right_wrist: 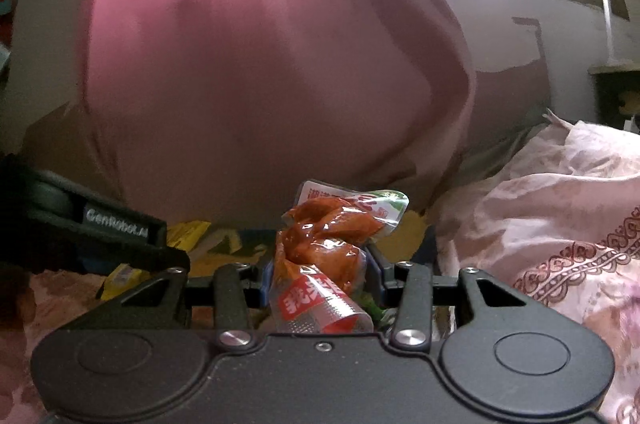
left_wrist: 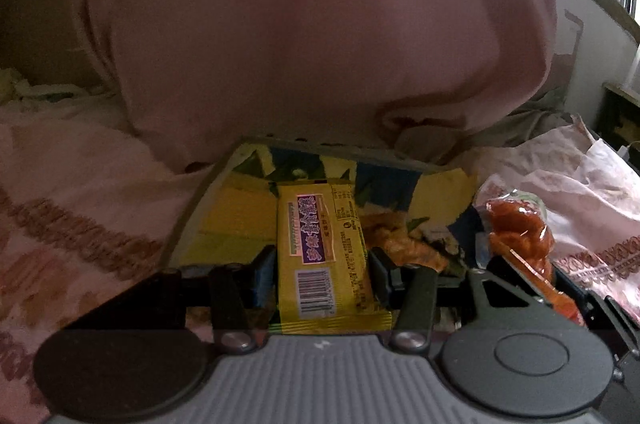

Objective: Organize snacks
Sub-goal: 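Carry the yellow bar and orange sausage pack over the cardboard box with both grippers, then open both grippers to drop the bar and sausage pack into the box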

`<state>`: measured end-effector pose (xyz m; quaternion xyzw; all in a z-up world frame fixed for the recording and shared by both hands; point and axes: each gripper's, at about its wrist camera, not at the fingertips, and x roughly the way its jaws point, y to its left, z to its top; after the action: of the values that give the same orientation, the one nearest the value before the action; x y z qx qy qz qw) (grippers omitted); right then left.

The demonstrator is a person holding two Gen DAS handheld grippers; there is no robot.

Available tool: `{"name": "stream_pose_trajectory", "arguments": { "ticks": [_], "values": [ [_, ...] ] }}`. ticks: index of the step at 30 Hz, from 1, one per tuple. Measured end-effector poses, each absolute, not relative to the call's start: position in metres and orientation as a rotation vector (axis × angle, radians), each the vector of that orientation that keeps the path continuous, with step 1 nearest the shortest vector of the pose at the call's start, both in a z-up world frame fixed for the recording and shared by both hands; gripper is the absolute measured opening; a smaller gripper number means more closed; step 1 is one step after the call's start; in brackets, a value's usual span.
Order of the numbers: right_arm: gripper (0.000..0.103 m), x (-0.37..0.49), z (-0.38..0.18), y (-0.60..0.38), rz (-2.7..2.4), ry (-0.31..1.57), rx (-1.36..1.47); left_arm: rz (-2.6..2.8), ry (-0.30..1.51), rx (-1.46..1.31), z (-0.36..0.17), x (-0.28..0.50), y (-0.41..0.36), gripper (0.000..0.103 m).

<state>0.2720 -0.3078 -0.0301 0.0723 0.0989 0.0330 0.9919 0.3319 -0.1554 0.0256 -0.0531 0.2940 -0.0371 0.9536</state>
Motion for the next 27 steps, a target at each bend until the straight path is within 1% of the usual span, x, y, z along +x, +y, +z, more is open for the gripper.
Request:
{"name": "stream_pose_trajectory", "arguments": {
  "ticks": [7, 10, 13, 17, 22, 25, 27],
  "values": [
    [0.046, 0.314, -0.043, -0.325, 0.041, 0.214, 0.162, -0.089, 0.620, -0.136, 0.001, 0.382, -0.166, 0.053],
    [0.046, 0.329, -0.053, -0.327, 0.037, 0.251, 0.170, -0.089, 0.623, -0.123, -0.009, 0.397, -0.170, 0.053],
    [0.046, 0.337, -0.058, -0.327, 0.056, 0.276, 0.191, -0.091, 0.624, -0.097, -0.016, 0.408, -0.172, 0.053],
    [0.046, 0.343, -0.060, -0.320, 0.074, 0.276, 0.147, -0.091, 0.630, -0.086, -0.024, 0.418, -0.171, 0.053],
    [0.047, 0.355, -0.069, -0.314, 0.075, 0.323, 0.124, -0.073, 0.651, -0.066, -0.032, 0.427, -0.171, 0.053],
    [0.049, 0.360, -0.073, -0.313, 0.071, 0.345, 0.118, -0.071, 0.657, -0.055, -0.034, 0.429, -0.174, 0.054],
    [0.055, 0.362, -0.076, -0.316, 0.069, 0.358, 0.132, -0.072, 0.663, -0.054, -0.036, 0.430, -0.174, 0.054]
  ]
}}
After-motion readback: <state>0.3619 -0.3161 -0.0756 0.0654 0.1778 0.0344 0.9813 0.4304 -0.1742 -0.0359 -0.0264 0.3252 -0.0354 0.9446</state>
